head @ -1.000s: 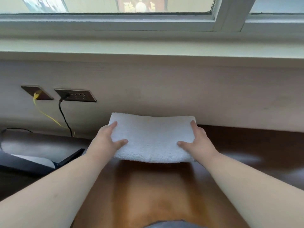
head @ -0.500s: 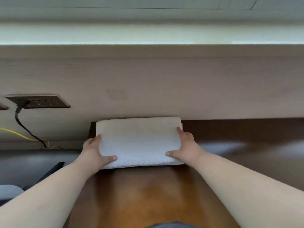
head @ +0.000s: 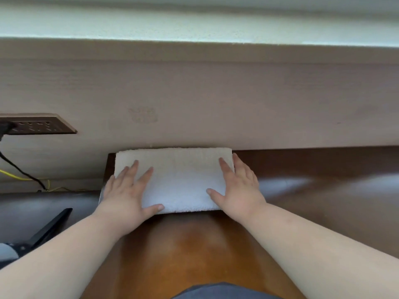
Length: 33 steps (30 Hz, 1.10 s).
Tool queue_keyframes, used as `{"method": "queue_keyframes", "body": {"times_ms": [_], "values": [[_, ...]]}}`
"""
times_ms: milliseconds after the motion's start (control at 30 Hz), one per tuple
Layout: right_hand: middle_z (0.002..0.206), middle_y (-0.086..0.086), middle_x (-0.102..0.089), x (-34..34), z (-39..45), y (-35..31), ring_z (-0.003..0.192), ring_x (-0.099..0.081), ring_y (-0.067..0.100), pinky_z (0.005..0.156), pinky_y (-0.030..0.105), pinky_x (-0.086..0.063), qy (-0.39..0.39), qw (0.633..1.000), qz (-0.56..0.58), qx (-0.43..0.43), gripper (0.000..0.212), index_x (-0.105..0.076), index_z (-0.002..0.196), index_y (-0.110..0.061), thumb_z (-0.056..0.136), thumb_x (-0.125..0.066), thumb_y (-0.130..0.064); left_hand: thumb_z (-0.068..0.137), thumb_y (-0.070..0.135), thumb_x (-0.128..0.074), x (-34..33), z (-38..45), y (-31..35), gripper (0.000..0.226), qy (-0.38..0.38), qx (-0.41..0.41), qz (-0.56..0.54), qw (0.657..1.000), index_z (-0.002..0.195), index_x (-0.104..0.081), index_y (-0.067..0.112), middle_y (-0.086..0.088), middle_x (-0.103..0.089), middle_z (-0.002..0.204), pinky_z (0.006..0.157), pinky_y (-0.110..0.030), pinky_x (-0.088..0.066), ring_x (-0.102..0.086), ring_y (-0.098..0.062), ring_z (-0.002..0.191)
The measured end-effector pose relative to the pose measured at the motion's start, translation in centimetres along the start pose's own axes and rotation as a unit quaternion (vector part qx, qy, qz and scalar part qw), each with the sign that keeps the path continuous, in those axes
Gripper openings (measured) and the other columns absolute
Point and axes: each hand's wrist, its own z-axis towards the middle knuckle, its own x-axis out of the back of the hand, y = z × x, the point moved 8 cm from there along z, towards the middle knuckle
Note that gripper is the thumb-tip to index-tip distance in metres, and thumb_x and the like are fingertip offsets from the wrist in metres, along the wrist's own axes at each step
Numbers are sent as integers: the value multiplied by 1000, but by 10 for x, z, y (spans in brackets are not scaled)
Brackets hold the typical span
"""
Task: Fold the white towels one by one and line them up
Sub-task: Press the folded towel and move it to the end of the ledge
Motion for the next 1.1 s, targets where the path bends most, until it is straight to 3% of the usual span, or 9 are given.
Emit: {"method": "queue_keyframes", "body": {"times_ms": [100, 333, 433, 600, 700, 834, 867, 1000, 1100], "values": [[162, -6, 24, -23, 3, -18, 148, 24, 25, 119, 52, 11, -62, 995, -68, 50, 102, 11, 153, -42, 69, -21, -90, 56, 97, -22, -22, 2, 24, 110, -57, -19, -2, 998, 140, 31, 49, 3, 28, 158, 117, -48, 10, 23, -23, 146], [160, -8, 33, -55, -1, 11, 149, 22, 30, 120, 54, 5, -149, 987, -62, 7, 102, 26, 148, -46, 67, -15, -94, 59, 93, -38, -50, 8, 18, 118, -66, -36, 34, 997, 130, 45, 48, 7, 46, 146, 115, -51, 15, 33, -24, 141], [159, -10, 33, -52, 0, 9, 150, 20, 30, 122, 52, 0, -162, 986, -34, -4, 105, 23, 149, -46, 69, -26, -91, 68, 83, -48, -51, 9, 19, 119, -53, -35, 60, 996, 127, 47, 46, 2, 37, 154, 115, -52, 13, 29, -26, 143], [160, -16, 27, -39, -18, 13, 152, 4, 17, 122, 37, -16, -117, 981, 143, -55, 105, 6, 155, -42, 78, -57, -75, 76, 81, -43, -41, -4, 20, 110, -5, -56, 83, 995, 132, 44, 43, -1, 26, 159, 117, -51, 9, 23, -28, 145], [167, -9, 4, -37, -27, 22, 151, -13, 14, 117, 30, -18, -85, 930, 333, -132, 88, -2, 158, -36, 92, -56, -58, 85, 74, -37, -43, -19, 17, 101, -12, -45, 109, 993, 130, 46, 39, -5, 22, 160, 118, -50, 4, 17, -30, 147], [162, -14, -22, -31, -36, 42, 150, -20, 18, 120, 39, -12, -57, 757, 587, -281, 61, -17, 156, -41, 101, -38, -57, 92, 65, -34, -32, -40, 29, 88, 12, -43, 100, 994, 134, 39, 39, -8, 14, 162, 119, -48, 0, 10, -31, 148], [162, -14, -24, -23, -40, 51, 149, -22, 18, 121, 41, -13, -47, 741, 599, -299, 60, -22, 155, -41, 100, -36, -60, 93, 63, -36, -31, -47, 36, 87, 9, -51, 100, 994, 137, 35, 38, -9, 13, 162, 119, -48, -1, 9, -31, 149], [160, -7, -31, 19, -67, 102, 147, -28, 22, 116, 43, -19, -9, 782, 538, -316, 62, -32, 153, -29, 100, -31, -62, 92, 62, -40, -28, -77, 74, 84, -5, -76, 109, 991, 151, 14, 36, -8, 9, 163, 119, -48, -2, 7, -31, 149], [154, 3, -41, 44, -110, 152, 142, -35, 26, 113, 37, -25, 4, 858, 420, -297, 59, -42, 148, -21, 102, -34, -56, 93, 62, -37, -17, -91, 114, 79, -6, -83, 115, 990, 153, 9, 36, -7, 9, 163, 120, -47, -1, 7, -30, 149]]}}
